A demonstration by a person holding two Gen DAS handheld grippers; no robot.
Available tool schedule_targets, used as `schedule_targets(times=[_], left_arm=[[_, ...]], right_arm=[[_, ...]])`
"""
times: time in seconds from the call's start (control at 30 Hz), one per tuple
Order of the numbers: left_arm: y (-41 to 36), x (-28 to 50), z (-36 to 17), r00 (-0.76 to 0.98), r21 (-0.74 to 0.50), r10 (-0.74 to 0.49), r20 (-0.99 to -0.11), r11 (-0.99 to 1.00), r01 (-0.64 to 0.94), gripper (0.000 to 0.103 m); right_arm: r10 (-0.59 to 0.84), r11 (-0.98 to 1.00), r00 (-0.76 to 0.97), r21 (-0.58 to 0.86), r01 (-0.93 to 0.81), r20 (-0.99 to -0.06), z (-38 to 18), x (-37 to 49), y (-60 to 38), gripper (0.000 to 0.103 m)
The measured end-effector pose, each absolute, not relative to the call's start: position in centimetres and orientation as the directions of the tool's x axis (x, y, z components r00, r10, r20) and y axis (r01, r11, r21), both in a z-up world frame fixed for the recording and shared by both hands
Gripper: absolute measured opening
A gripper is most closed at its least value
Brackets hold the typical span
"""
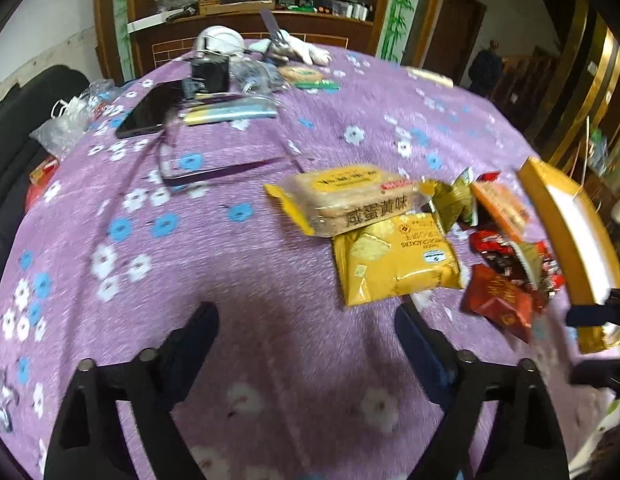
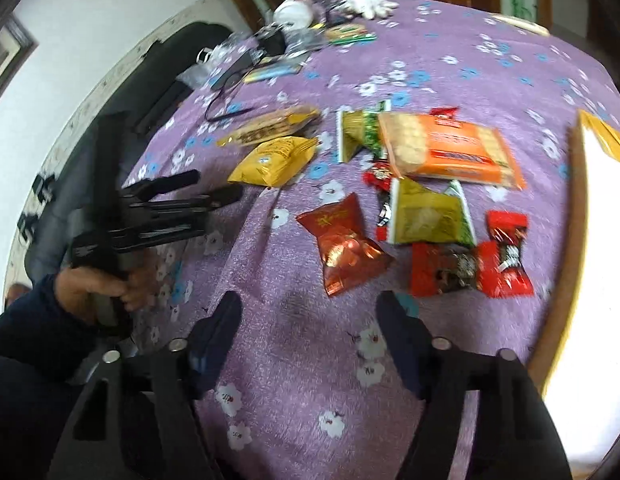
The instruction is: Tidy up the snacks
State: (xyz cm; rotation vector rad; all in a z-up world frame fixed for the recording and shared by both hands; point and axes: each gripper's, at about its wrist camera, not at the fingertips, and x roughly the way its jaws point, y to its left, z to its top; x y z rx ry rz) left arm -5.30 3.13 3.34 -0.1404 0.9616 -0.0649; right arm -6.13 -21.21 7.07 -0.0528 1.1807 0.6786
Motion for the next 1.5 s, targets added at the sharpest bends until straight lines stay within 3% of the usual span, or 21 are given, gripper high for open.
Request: schedule_targets(times=[0.13, 0.37, 0.63, 0.9, 1.1, 1.2, 1.5], left_arm=[[4.6, -6.2, 3.9, 0.562, -0.192, -0.145, -0.814, 0.981, -0.025, 0.072], [5.3, -7.7, 4.5, 0.561, -0.212, -0.162, -0.812, 0.977, -0.024, 0.072], [3.6, -5.2, 5.6, 0.553, -0.245, -0.231, -0.8, 0.968, 0.05, 0.072], [2.8, 2.5, 6.8, 0.544, -0.213, -0.253, -0.8, 0.967, 0.137, 0.072], [0.2, 8.0, 5.2, 0.419, -0.272, -0.382, -0.824, 0.915, 0.298, 0.072], [-0.3, 9.5, 3.7, 0.357, -0.268, -0.376, -0.855, 0.91, 0.317, 0.072], [0.6, 5.0, 4.6, 0.308, -0.41, -0.515, -0.8, 0.843, 0.348, 0.073]], right_arm=[[0.446, 0.787, 0.192, 0.281, -0.549, -0.874, 6.0, -4.1, -19.4, 0.065], [0.4, 0.794, 0.176, 0.244, -0.556, -0.9, 3.8, -1.7, -17.9, 0.052], [0.375, 0.816, 0.23, 0.202, -0.541, -0.898, 4.2, -1.7, -17.1, 0.051], [0.408, 0.822, 0.23, 0.246, -0.513, -0.884, 5.3, -3.4, -18.5, 0.052], [0.42, 0.835, 0.243, 0.269, -0.479, -0.874, 6.0, -4.3, -19.6, 0.053], [0.427, 0.844, 0.248, 0.285, -0.454, -0.87, 6.3, -4.6, -20.4, 0.053], [0.444, 0.845, 0.249, 0.311, -0.435, -0.861, 6.6, -4.7, -21.2, 0.053]])
